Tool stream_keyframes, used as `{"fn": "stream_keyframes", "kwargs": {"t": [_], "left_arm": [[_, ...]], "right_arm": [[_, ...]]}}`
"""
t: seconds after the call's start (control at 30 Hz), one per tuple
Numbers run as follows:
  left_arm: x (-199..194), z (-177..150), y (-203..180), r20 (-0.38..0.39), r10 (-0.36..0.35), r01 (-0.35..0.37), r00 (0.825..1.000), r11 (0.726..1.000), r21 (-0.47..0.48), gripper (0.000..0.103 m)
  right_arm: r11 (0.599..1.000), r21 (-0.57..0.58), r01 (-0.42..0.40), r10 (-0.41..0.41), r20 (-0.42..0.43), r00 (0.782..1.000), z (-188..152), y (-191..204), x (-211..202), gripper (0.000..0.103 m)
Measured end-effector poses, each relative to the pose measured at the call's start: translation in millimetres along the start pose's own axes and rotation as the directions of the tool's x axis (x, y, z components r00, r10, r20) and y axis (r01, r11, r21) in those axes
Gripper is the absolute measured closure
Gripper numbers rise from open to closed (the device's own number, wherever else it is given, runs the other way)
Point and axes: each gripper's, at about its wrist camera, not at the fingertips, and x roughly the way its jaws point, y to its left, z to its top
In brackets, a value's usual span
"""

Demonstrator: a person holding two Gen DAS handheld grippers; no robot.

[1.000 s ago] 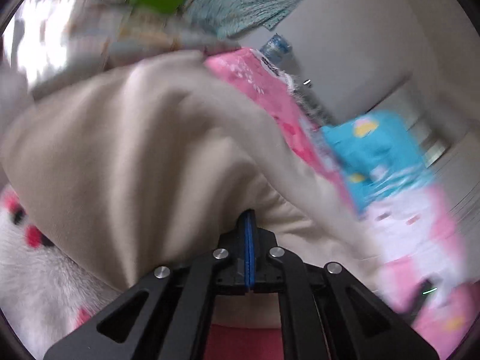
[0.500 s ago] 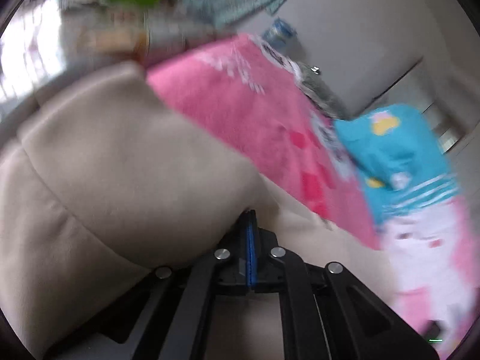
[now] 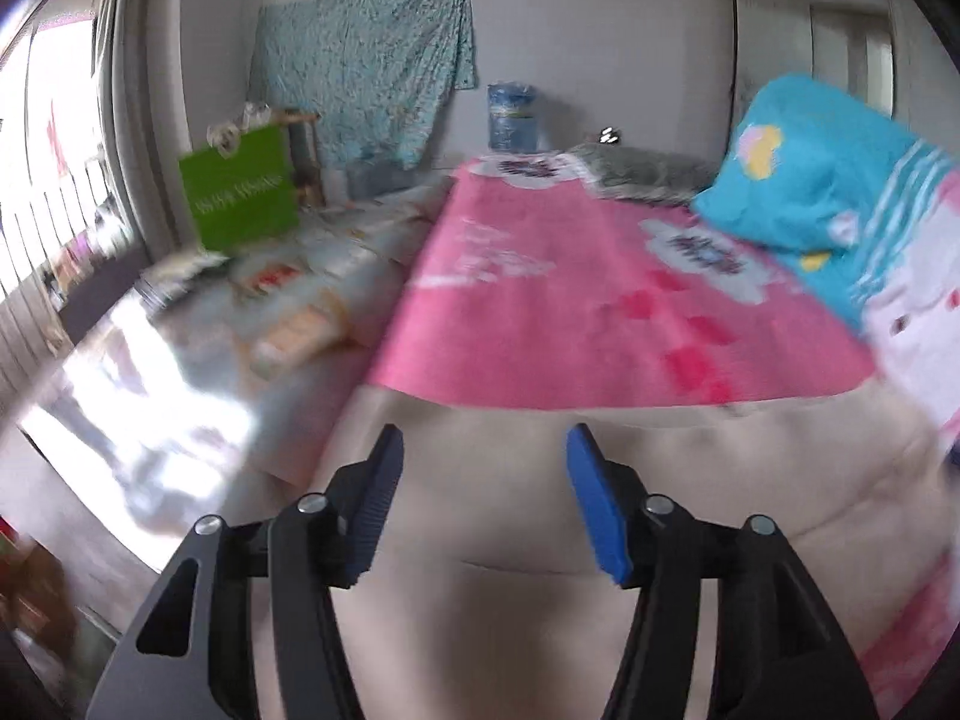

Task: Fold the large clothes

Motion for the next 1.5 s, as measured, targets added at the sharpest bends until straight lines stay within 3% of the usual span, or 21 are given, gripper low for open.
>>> {"fn": "stream_keyframes", "kwargs": {"t": [0.07, 0.27, 0.3, 0.33, 0.37, 0.4, 0.43, 0.5, 0.6, 0.7, 0.8, 0.83, 0.9, 0.97, 1.07, 1.17, 1.23, 1.33, 1.37, 1.43, 1.5], "left_arm": [[19, 11, 23, -0.082, -0.034, 0.032, 0.996, 0.999, -0.030, 0.041], [71, 28, 61, -0.221, -0.159, 0.130, 0.962, 0.981, -0.142, 0.041], [82, 28, 67, -0.246, -0.228, 0.184, 0.942, 0.965, -0.188, 0.044], [87, 27, 68, -0.246, -0.278, 0.224, 0.929, 0.948, -0.228, 0.065], [89, 25, 70, -0.236, -0.313, 0.247, 0.920, 0.931, -0.270, 0.079], [86, 24, 70, -0.230, -0.306, 0.241, 0.924, 0.932, -0.270, 0.099], [79, 23, 67, -0.207, -0.317, 0.260, 0.925, 0.930, -0.260, 0.099], [39, 21, 55, -0.116, -0.255, 0.235, 0.960, 0.958, -0.163, 0.099], [-26, 15, 60, 0.004, -0.298, 0.291, 0.955, 0.929, -0.228, 0.099], [-60, 18, 72, 0.036, -0.331, 0.327, 0.943, 0.898, -0.295, 0.099], [-4, 38, 78, -0.061, -0.325, 0.283, 0.944, 0.891, -0.356, 0.099], [32, 41, 76, -0.124, -0.306, 0.242, 0.944, 0.897, -0.369, 0.099], [84, 36, 62, -0.229, -0.220, 0.143, 0.948, 0.939, -0.313, 0.099], [124, 21, 41, -0.314, -0.119, 0.058, 0.942, 0.979, -0.198, 0.098], [123, 14, 21, -0.281, -0.011, -0.008, 0.960, 0.998, -0.065, 0.098], [122, 18, 40, -0.317, -0.072, 0.019, 0.946, 0.986, -0.165, 0.090], [106, 26, 50, -0.290, -0.019, -0.043, 0.957, 0.978, -0.206, 0.067], [47, 41, 26, -0.103, 0.100, -0.112, 0.990, 0.986, -0.123, 0.068], [34, 42, 8, -0.058, 0.074, -0.077, 0.996, 0.995, -0.064, 0.069], [9, 35, -32, 0.000, -0.109, 0.109, 0.994, 0.993, 0.035, 0.069], [3, 22, -65, -0.020, -0.172, 0.173, 0.985, 0.980, 0.101, 0.071]], "right_arm": [[0.999, 0.000, -0.040, 0.040, -0.058, 0.998, 24, -10, 26, 0.026], [0.987, 0.141, -0.077, 0.117, -0.299, 0.947, 36, -53, 123, 0.027], [0.972, 0.188, -0.142, 0.193, -0.287, 0.938, 34, -55, 127, 0.053], [0.980, 0.156, -0.120, 0.161, -0.284, 0.945, 34, -52, 126, 0.090], [0.988, 0.109, -0.107, 0.131, -0.247, 0.960, 33, -47, 119, 0.098], [0.990, 0.074, -0.119, 0.131, -0.194, 0.972, 33, -41, 107, 0.098], [0.995, 0.038, -0.092, 0.097, -0.144, 0.985, 32, -34, 88, 0.098], [0.999, 0.002, -0.047, 0.047, -0.048, 0.998, 31, -28, 51, 0.098], [0.994, 0.078, -0.082, 0.081, 0.009, 0.997, 33, -35, 1, 0.098], [0.975, 0.181, -0.126, 0.138, -0.055, 0.989, 44, -58, 7, 0.098], [0.878, 0.454, -0.152, 0.278, -0.226, 0.933, 52, -96, 100, 0.098], [0.870, 0.476, -0.127, 0.270, -0.245, 0.931, 53, -98, 120, 0.098], [0.929, 0.370, -0.007, 0.134, -0.319, 0.938, 51, -84, 163, 0.097], [0.982, 0.172, 0.079, -0.002, -0.408, 0.913, 43, -59, 193, 0.096], [0.993, 0.020, 0.121, -0.103, -0.400, 0.911, 36, -44, 200, 0.089], [0.979, 0.053, 0.195, -0.155, -0.426, 0.892, 40, -57, 196, 0.051], [0.976, 0.072, 0.208, -0.158, -0.428, 0.890, 42, -60, 186, 0.050], [0.957, -0.032, 0.288, -0.282, -0.326, 0.903, 52, -36, 155, 0.049], [0.941, -0.092, 0.327, -0.340, -0.255, 0.905, 54, -20, 137, 0.047], [0.934, -0.144, 0.327, -0.347, -0.146, 0.926, 60, 1, 111, 0.044], [0.931, -0.205, 0.301, -0.325, -0.093, 0.941, 58, 24, 86, 0.044]]}}
